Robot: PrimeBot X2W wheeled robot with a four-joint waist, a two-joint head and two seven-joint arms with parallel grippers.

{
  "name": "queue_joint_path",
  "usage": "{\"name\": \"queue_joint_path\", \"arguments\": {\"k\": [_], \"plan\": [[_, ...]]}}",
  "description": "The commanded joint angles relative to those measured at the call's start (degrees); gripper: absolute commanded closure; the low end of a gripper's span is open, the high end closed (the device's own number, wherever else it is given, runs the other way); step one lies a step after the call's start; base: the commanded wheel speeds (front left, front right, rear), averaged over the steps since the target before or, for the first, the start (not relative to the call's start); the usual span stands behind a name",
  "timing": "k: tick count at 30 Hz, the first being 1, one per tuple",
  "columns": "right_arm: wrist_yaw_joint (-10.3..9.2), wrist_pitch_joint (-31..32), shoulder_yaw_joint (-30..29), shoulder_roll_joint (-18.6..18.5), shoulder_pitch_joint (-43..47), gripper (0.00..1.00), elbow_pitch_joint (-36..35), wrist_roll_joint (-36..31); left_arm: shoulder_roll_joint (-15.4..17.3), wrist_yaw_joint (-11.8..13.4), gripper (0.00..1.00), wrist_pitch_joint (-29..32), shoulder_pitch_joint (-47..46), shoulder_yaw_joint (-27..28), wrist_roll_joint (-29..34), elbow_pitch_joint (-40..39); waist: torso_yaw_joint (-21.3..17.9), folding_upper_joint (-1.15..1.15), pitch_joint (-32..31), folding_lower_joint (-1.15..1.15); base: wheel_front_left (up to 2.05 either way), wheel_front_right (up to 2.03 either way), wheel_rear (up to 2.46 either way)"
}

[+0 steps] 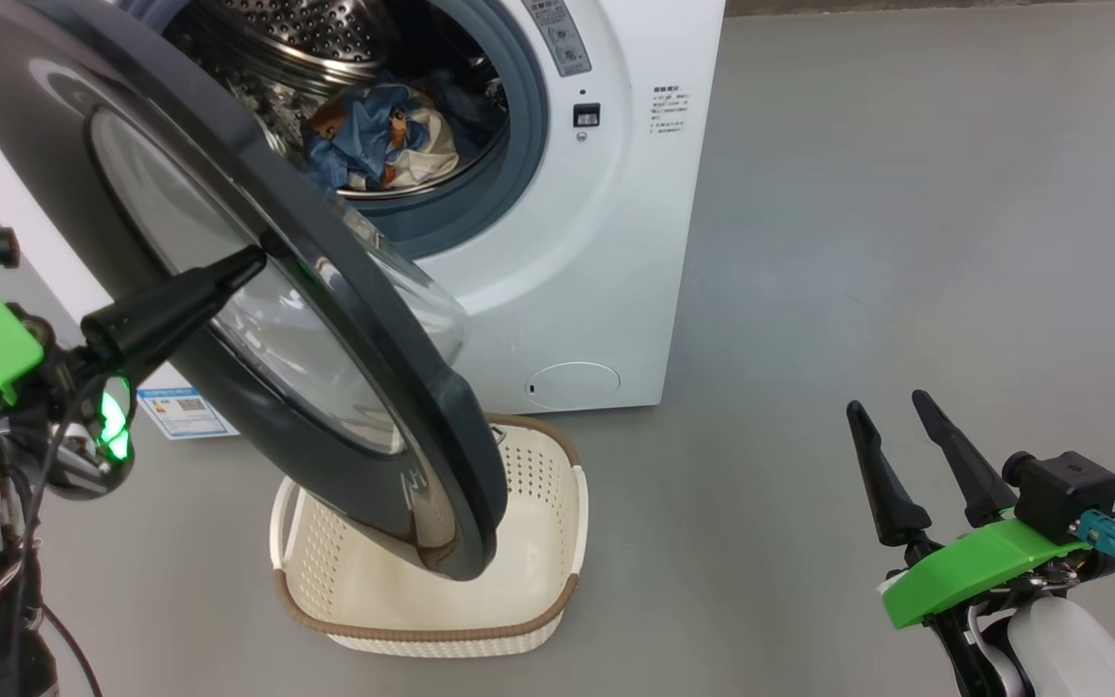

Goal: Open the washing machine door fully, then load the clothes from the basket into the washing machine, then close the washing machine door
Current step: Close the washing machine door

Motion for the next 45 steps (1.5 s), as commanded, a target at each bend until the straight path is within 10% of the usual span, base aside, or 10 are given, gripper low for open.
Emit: {"name": "queue_joint_path", "arguments": {"k": [1, 15, 21, 34, 45], "plan": [[0.25, -0.7, 0.72, -0.26, -0.66, 0.0, -1.43, -0.18, 1.87, -0.65, 1.0, -0.13, -2.38, 1.34, -0.3, -1.02, 0.07, 0.0, -0.06, 0.0, 0.0, 0.0, 0.0], [0.25, -0.7, 0.25, -0.22, -0.29, 0.0, -1.49, -0.36, 2.64, -2.24, 0.98, 0.04, -1.05, 1.28, 0.56, -1.43, 2.31, 0.0, -0.9, 0.0, 0.0, 0.0, 0.0], [0.25, -0.7, -0.11, -0.4, 0.29, 0.0, -1.82, -0.38, 4.36, -3.87, 0.0, -0.28, 2.04, 2.38, 1.55, -4.38, 2.94, 0.0, -1.25, 0.0, 0.0, 0.0, 0.0], [0.25, -0.7, -1.17, -1.2, 0.84, 0.0, -2.7, -0.65, 5.51, -16.3, 0.0, -18.03, 11.09, 5.91, 15.53, -11.33, 3.52, 0.0, -1.34, 0.0, 0.0, 0.0, 0.0], [0.25, -0.7, -0.71, -1.76, 0.47, 0.0, -2.76, -0.54, 6.36, -18.47, 0.0, -38.88, 19.0, 2.46, 27.28, -13.99, 2.57, 0.0, -1.17, 0.0, 0.0, 0.0, 0.0]]}}
